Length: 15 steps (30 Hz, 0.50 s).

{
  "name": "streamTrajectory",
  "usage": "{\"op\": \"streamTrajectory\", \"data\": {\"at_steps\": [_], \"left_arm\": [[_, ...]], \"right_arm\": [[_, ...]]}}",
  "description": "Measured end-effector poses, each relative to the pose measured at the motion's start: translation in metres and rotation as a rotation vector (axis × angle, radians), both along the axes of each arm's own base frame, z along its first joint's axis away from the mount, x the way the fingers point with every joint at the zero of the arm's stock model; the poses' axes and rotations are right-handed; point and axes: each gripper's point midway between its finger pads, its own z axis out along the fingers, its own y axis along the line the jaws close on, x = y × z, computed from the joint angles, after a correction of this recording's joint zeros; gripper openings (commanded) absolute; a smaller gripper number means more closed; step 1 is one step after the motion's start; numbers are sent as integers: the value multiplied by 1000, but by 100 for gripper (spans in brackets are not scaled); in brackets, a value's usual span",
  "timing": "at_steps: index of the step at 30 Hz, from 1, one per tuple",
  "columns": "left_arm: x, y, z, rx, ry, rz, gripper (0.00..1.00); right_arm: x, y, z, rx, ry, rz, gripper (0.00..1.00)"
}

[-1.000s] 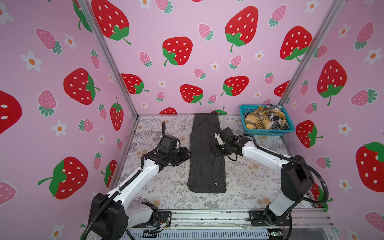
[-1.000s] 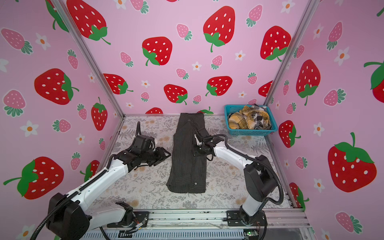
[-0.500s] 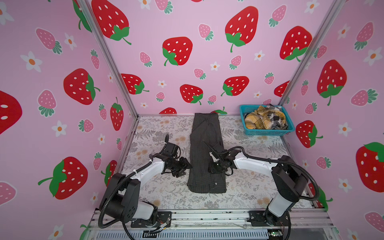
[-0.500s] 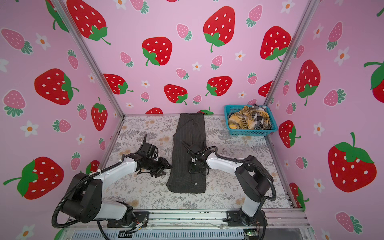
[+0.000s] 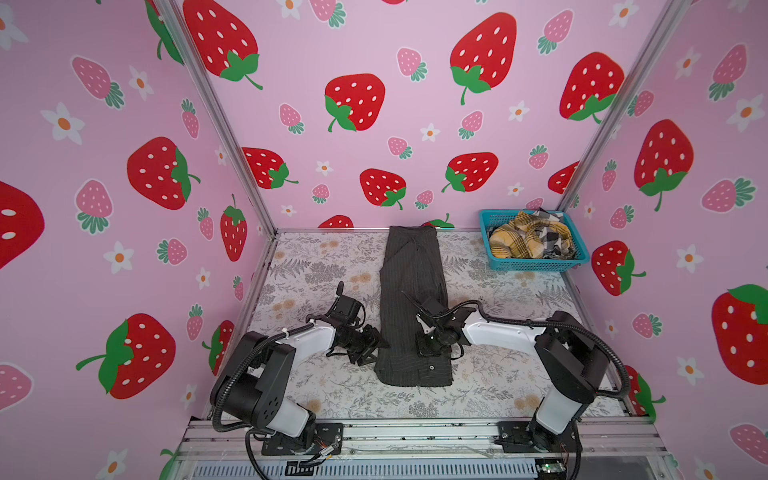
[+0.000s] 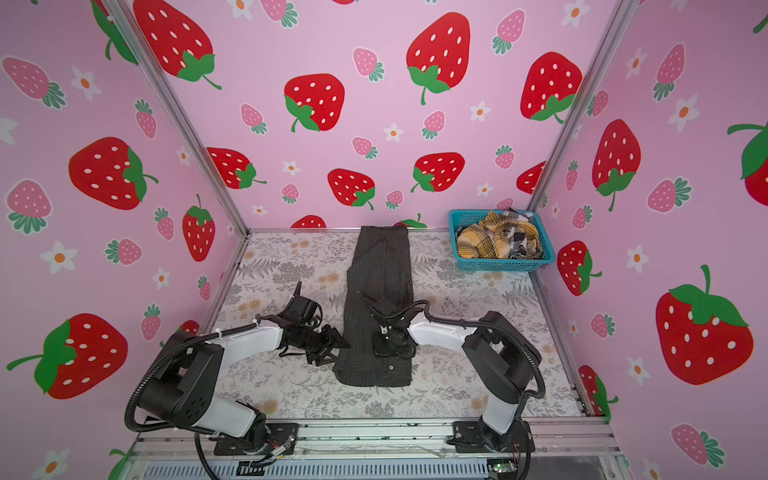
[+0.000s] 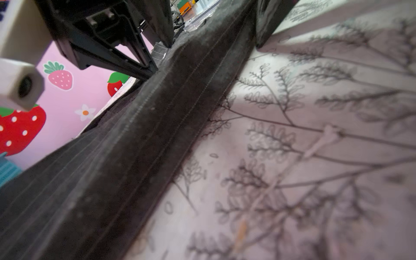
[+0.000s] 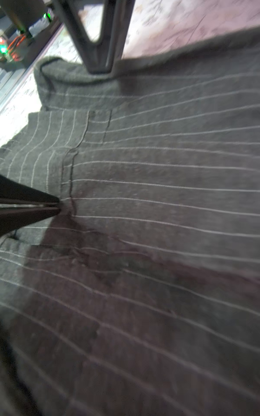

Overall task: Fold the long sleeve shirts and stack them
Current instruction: 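Grasp the shirt's near end with both grippers at its two sides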

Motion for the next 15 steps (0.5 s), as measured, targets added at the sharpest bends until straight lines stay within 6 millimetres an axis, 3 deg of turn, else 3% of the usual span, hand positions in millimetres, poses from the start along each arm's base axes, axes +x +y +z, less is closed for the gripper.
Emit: {"op": "streamTrajectory", "data": {"at_steps": [1,4,6,12,15], "left_arm": [[-1,0,-1,-1,6,1,47],[-5,0,-3,-8,18,-1,47],[-6,-1,-2,-18,22,-4,49],[-15,0,-2,-26,37,-13,49],[-18,-1,-3,-38,47,-21,47]], "right_arm": [[-3,0,-2,-9,6,4,14],[-5,-5,-3,-34,9,7,50],[-2,-6,6,-37,-13,10,61],[13,-28,63,34,-122,-40,63],[17,-57,67,39,-133,-98,63]]}}
